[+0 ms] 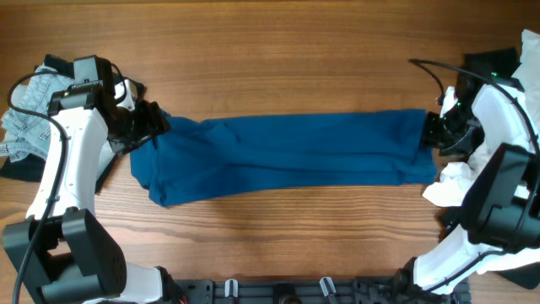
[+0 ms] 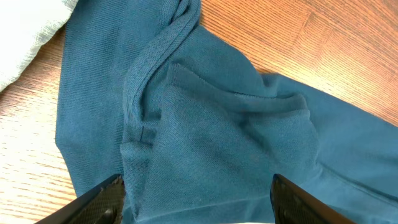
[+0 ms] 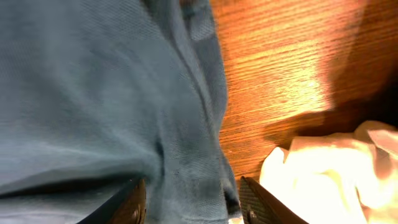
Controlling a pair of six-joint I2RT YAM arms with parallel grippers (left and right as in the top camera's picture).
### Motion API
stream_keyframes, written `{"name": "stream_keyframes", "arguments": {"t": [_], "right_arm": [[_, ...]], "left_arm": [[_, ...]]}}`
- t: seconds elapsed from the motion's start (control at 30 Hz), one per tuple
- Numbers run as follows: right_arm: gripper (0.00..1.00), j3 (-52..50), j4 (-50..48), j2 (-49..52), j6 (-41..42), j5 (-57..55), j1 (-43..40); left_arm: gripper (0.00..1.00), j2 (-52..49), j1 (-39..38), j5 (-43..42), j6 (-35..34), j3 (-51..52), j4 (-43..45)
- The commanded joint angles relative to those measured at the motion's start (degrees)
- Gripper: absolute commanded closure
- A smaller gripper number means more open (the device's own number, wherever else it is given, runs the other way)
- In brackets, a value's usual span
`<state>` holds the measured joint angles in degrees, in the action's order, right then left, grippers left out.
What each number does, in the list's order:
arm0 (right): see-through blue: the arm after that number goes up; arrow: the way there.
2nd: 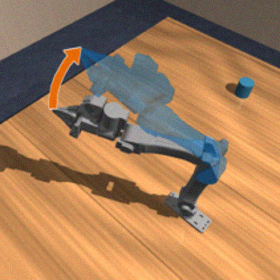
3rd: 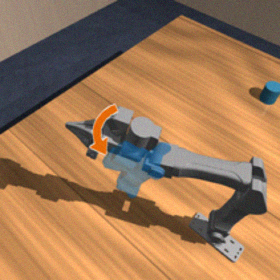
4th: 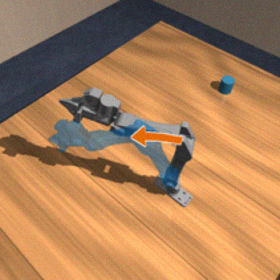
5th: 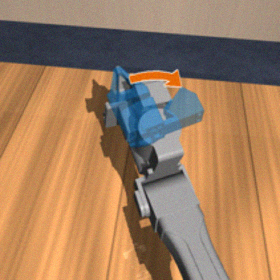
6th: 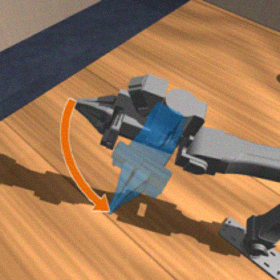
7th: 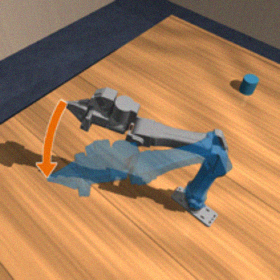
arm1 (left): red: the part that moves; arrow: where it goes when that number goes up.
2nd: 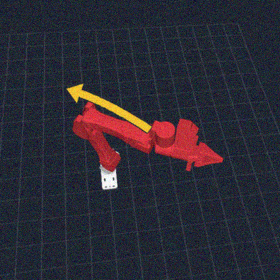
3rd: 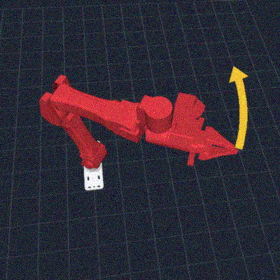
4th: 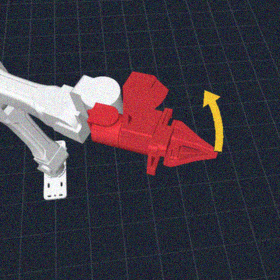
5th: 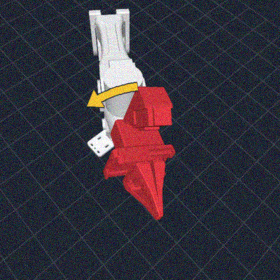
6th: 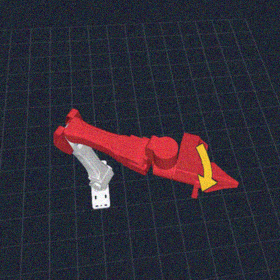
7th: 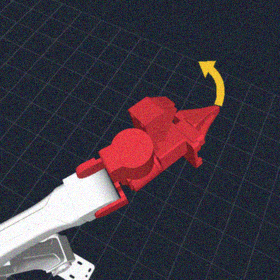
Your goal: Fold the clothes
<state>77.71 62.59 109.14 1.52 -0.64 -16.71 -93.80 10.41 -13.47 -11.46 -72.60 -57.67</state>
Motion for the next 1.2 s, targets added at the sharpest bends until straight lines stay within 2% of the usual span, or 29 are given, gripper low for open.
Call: {"name": "stream_keyframes", "arguments": {"t": [0.0, 0.1, 0.3, 0.57, 1.17], "right_arm": [[0.44, -0.46, -1.29, -0.61, -0.11, 3.19, 0.02], [0.4, -2.23, -6.08, -0.59, -0.26, 3.54, 0.02], [0.41, -3.28, -16.33, -0.22, -0.22, 5.92, 0.15], [0.59, -3.28, -17.81, 1.33, -1.62, 8.46, 0.13], [0.59, -3.41, -21.09, 1.42, -3.08, 8.46, 0.37]], "left_arm": [[0.25, 0.04, -0.07, -1.05, 0.11, -0.15, -0.07], [0.25, 0.04, -0.07, -1.05, 0.11, -0.17, -0.09], [0.25, 0.04, -0.07, -1.05, 0.11, -0.17, -0.04], [0.25, 0.04, -0.07, -1.05, 0.11, -0.17, -0.02], [0.25, 0.04, -0.07, -1.05, 0.11, -0.17, 0.02]]}}
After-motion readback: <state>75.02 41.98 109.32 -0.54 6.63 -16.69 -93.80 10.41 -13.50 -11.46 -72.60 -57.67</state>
